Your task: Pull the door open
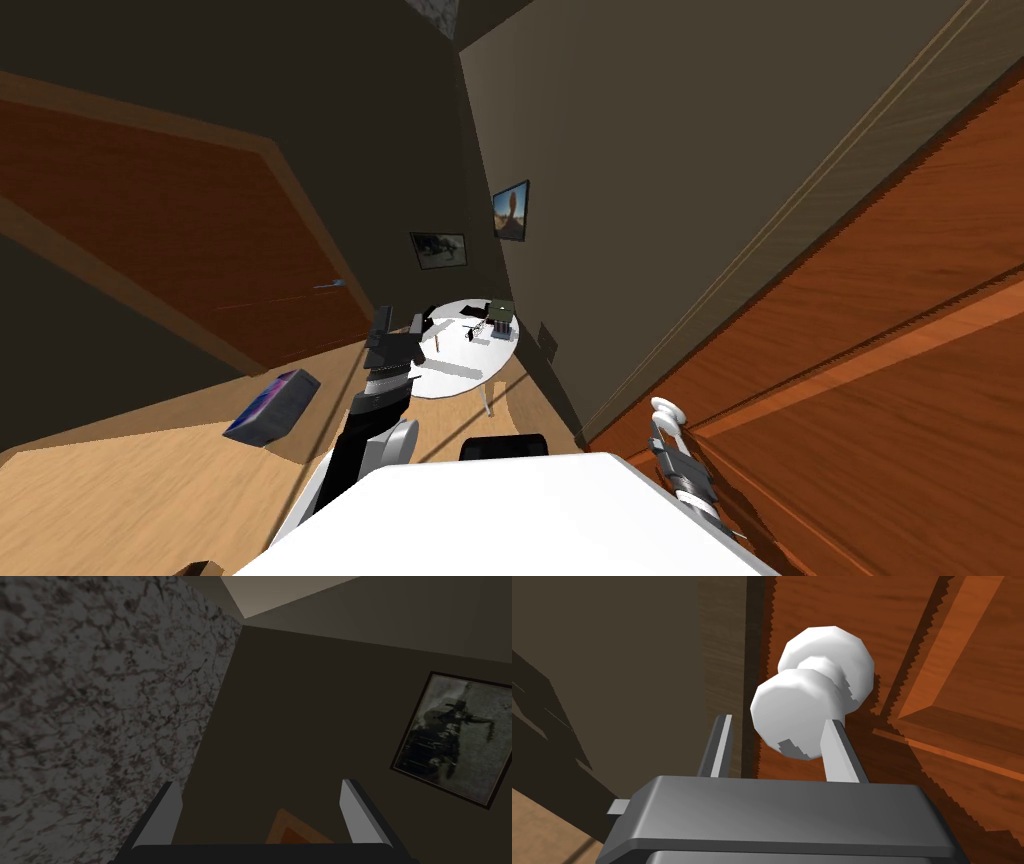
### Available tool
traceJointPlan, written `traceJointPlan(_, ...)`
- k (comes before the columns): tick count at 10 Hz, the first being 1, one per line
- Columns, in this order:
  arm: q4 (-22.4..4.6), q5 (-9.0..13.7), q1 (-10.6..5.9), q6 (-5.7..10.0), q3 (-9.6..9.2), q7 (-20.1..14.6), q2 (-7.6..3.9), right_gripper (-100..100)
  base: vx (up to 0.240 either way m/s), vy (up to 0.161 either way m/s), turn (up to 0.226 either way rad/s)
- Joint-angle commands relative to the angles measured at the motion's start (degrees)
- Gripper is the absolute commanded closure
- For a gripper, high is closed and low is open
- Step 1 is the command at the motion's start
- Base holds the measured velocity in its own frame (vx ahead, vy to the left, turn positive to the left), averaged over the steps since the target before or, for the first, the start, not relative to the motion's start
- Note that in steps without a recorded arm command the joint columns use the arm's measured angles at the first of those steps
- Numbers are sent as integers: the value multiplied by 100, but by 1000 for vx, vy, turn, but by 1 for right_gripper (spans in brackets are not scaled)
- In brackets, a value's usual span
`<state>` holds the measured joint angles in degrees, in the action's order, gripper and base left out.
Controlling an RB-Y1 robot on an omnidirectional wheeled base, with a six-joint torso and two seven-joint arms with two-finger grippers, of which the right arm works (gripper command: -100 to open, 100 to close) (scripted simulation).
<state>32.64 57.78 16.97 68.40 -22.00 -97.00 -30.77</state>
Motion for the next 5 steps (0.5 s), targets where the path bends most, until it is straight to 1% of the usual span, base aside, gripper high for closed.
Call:
traceJointPlan(1, 0, 0, 0, 0, 0, 0, 0, -100, -37, 19, 28)
traceJointPlan(2, 0, 0, 0, 0, 0, 0, 0, 100, -5, 22, -37)
traceJointPlan(5, 0, 0, 0, 0, 0, 0, 0, 100, 10, -8, -3)
